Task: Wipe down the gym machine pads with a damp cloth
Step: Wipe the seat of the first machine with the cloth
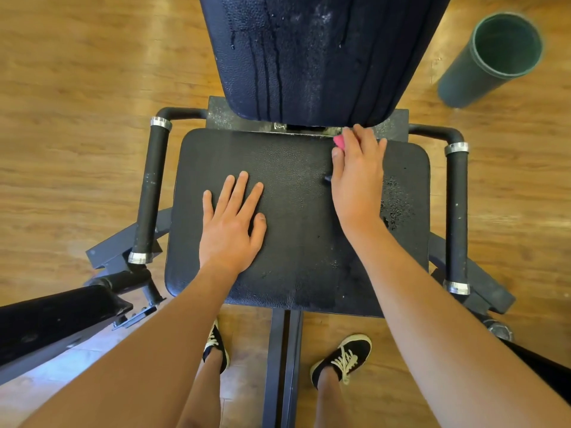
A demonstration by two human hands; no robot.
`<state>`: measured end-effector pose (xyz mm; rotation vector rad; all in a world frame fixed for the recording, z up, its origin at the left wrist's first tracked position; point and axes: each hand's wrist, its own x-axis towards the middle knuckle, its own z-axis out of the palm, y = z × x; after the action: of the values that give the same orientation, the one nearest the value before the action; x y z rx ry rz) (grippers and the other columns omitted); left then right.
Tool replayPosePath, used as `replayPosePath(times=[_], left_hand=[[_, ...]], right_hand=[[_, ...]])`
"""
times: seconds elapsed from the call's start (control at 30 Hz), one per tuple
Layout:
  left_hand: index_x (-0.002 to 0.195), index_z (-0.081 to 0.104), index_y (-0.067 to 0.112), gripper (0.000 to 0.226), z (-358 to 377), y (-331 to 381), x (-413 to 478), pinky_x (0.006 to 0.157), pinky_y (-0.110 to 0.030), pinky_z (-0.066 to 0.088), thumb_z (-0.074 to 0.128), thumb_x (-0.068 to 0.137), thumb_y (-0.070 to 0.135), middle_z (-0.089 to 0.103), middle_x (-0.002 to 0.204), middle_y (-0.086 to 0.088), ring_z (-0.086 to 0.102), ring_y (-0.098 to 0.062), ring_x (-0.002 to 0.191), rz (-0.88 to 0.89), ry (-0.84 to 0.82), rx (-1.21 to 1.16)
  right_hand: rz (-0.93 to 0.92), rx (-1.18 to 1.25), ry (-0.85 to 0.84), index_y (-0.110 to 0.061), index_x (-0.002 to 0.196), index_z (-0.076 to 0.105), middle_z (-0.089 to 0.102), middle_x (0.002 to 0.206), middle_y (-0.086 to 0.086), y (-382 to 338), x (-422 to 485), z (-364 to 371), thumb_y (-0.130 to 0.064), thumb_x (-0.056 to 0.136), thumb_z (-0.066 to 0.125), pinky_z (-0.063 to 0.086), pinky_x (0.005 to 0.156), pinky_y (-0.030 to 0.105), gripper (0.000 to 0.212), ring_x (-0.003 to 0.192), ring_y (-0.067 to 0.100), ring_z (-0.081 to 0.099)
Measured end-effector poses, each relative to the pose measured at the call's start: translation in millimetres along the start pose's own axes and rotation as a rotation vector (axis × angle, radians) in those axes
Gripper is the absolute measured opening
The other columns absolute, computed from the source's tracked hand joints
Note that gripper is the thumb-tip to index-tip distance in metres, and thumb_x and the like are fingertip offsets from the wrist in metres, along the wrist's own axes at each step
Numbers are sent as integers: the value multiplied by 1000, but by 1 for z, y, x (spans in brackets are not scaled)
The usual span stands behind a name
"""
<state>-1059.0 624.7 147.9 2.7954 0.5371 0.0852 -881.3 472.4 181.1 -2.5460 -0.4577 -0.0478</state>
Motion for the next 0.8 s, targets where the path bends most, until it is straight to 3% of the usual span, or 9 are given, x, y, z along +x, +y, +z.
replayPosePath(times=[0.07, 0.13, 0.23, 0.4, 0.57, 0.8], left_hand=[[156, 42, 23, 54, 0, 0, -1, 125, -56, 6, 33, 104, 37, 24, 169, -3, 15, -24, 157, 0, -4, 7], [156, 42, 23, 54, 0, 0, 0, 125, -56, 6, 33, 104, 37, 24, 169, -3, 14, -24, 157, 0, -6, 10], [156, 42, 23, 54, 0, 0, 0, 125, -55, 5, 33, 104, 37, 24, 169, -3, 14, -23, 158, -1, -10, 9], [156, 41, 24, 54, 0, -2, 0, 126, -56, 5, 32, 104, 38, 24, 169, -3, 13, -23, 158, -2, -16, 11], [156, 40, 23, 55, -1, -2, 0, 126, -57, 6, 32, 104, 38, 24, 169, -3, 13, -24, 157, 0, -22, 15], [156, 40, 23, 55, 0, -1, 0, 126, -56, 5, 31, 104, 38, 23, 169, -3, 12, -23, 158, -2, -24, 13]], right_hand=[[20, 29, 5, 0, 134, 62, 59, 131, 18, -2, 2, 4, -11, 103, 56, 37, 113, 60, 34, 125, 33, 48], [19, 31, 0, 0, 134, 62, 60, 127, 16, -2, 2, 8, -11, 102, 57, 35, 116, 58, 34, 122, 33, 50], [6, -13, -11, -4, 137, 60, 58, 133, 13, 0, 6, 12, -13, 103, 56, 21, 125, 51, 36, 128, 30, 51], [-24, -64, -38, -6, 142, 54, 54, 141, 13, 3, 1, 16, -13, 103, 55, 25, 122, 48, 40, 135, 32, 46], [1, -41, -119, -3, 150, 45, 42, 154, 16, 5, -19, 15, -12, 106, 47, 13, 126, 53, 44, 150, 37, 29], [7, -59, -156, -4, 152, 42, 37, 160, 16, 8, -47, 12, -12, 108, 44, 10, 126, 49, 45, 153, 37, 24]])
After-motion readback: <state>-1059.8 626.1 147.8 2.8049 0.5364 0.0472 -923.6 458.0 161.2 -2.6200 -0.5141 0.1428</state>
